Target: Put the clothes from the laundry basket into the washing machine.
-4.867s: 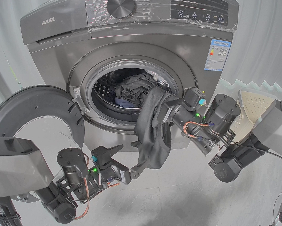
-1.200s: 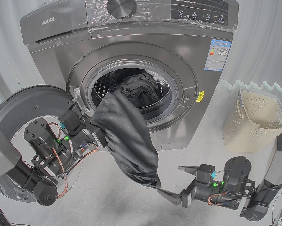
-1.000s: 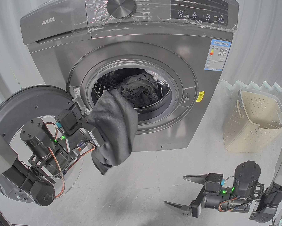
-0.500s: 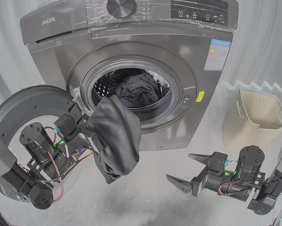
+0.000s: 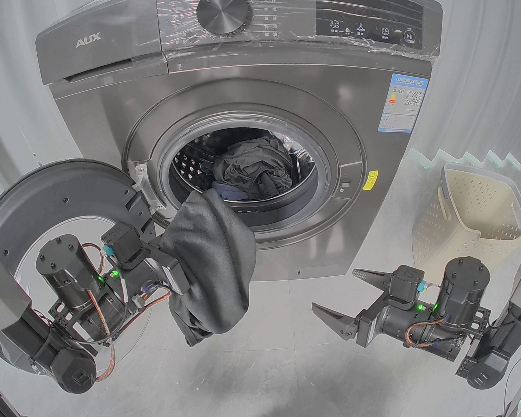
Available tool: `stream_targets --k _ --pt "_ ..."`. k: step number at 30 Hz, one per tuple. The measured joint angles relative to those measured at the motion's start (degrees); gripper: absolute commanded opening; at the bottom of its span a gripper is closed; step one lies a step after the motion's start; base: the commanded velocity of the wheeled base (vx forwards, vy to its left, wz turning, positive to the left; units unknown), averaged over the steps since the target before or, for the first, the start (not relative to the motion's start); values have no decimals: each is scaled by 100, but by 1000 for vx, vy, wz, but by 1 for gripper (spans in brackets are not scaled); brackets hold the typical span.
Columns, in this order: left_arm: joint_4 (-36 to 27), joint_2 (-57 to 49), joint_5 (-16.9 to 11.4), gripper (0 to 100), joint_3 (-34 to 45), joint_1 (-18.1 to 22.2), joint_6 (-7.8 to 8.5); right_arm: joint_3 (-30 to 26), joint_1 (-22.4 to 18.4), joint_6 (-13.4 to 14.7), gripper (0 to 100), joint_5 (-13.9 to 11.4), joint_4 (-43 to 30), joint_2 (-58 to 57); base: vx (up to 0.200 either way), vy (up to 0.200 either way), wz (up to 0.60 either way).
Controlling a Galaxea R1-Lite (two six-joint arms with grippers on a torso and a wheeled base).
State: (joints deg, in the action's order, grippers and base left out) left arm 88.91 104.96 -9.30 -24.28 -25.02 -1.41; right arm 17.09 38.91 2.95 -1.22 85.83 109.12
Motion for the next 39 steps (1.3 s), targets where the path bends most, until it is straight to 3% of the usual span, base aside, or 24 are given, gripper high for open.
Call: stream_targets --k 2,5,10,16,25,39 --pt "-1 13 9 0 20 -4 182 -10 0 2 100 0 -2 0 100 0 0" --pt "-4 50 5 0 76 -15 302 -21 0 5 100 2 2 2 0 0 0" --pt "-6 77 2 0 113 -26 265 -32 0 5 100 2 2 6 0 0 0" --pt "-6 132 -5 0 117 -56 294 -41 22 5 100 2 0 9 200 0 0" --pt "5 267 143 0 144 -316 313 -48 55 13 100 2 2 9 0 0 0" --pt "7 372 151 0 141 -390 308 -52 105 13 100 7 -5 6 171 0 0"
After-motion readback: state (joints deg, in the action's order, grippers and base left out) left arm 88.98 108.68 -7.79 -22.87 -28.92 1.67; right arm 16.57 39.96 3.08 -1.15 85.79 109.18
